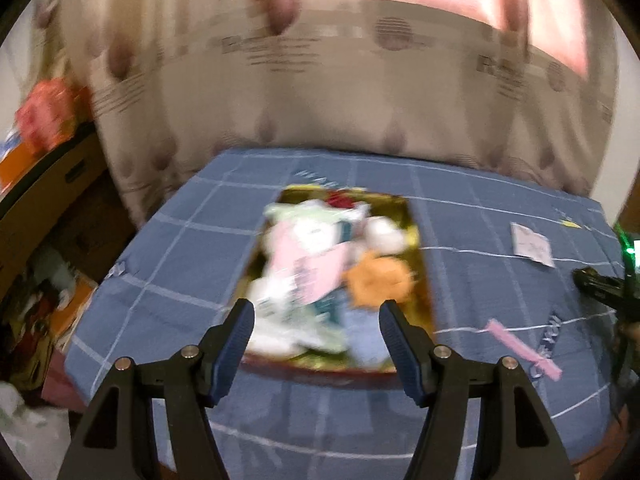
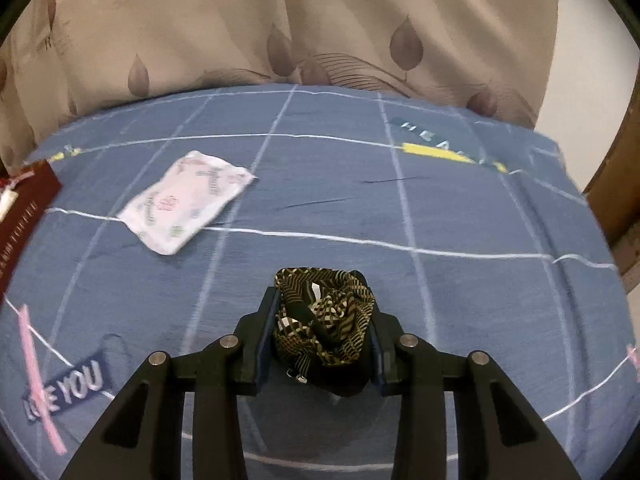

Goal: Organize soft objects
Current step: 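Grasp the white floral sachet with the left gripper while the right gripper holds the scrunchie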

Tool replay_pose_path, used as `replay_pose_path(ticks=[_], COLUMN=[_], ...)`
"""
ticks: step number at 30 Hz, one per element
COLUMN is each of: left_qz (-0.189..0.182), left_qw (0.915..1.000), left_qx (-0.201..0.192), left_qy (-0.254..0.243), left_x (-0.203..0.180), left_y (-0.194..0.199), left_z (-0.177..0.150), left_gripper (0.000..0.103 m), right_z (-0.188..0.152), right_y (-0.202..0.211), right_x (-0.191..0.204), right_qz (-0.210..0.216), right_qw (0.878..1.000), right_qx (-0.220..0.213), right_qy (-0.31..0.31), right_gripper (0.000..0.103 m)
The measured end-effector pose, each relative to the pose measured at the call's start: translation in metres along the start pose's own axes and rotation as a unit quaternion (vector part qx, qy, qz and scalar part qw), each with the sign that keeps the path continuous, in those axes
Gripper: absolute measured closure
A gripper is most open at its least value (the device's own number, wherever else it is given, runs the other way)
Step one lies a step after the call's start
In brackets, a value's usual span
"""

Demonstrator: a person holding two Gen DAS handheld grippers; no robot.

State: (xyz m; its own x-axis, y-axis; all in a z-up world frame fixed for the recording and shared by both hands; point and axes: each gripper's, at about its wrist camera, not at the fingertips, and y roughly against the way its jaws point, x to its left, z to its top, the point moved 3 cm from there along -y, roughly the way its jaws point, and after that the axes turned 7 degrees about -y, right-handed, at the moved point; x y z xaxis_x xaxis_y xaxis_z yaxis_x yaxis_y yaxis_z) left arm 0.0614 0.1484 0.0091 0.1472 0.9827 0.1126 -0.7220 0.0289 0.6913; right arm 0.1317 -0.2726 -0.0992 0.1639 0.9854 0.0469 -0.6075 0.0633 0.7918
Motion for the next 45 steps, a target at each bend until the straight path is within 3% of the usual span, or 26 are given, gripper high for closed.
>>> replay_pose_path(ticks=[8,15,20,27,33,45], left_qz=[-0.073,-0.158,-0.194,-0.216,-0.222,-0.18], left_qw=[0.9952,0.9818,0.9732,0.9595,0.9519,0.9607], left_qx=[-0.005,0.03,0.037,0.024,0.05,0.085], left_qy=[-0.065,-0.102,-0.118,-0.179,-0.205,-0.193], left_x=[-0.09,-0.178,-0.236,-0.298,-0.329,-0.338], left_y=[-0.017,-0.053,-0.077,-0.102,-0.132,-0.186], left_z=[0.042,0.058,0.067,0.078,0.085,0.089], left_gripper=[0.03,0.03,0.03,0.03,0.03,0.03], right_z=[0.002,0.001,0.001,0.001,0.001,0.001], right_y=[-0.004,-0.004,-0.004,-0.004,-0.004,-0.006], right_x=[-0.021,-0.021,-0.021,-0.022,-0.022,-0.021], right_qz=[0.005,0.015,0.015,0.019,0.019,0.023], right_qw=[1.0,1.0,1.0,1.0,1.0,1.0], right_qx=[-0.001,0.002,0.002,0.002,0.002,0.003], right_qy=[-0.011,-0.017,-0.018,-0.021,-0.02,-0.021], right_gripper=[0.067,0.066,0.066,0.065,0.065,0.063])
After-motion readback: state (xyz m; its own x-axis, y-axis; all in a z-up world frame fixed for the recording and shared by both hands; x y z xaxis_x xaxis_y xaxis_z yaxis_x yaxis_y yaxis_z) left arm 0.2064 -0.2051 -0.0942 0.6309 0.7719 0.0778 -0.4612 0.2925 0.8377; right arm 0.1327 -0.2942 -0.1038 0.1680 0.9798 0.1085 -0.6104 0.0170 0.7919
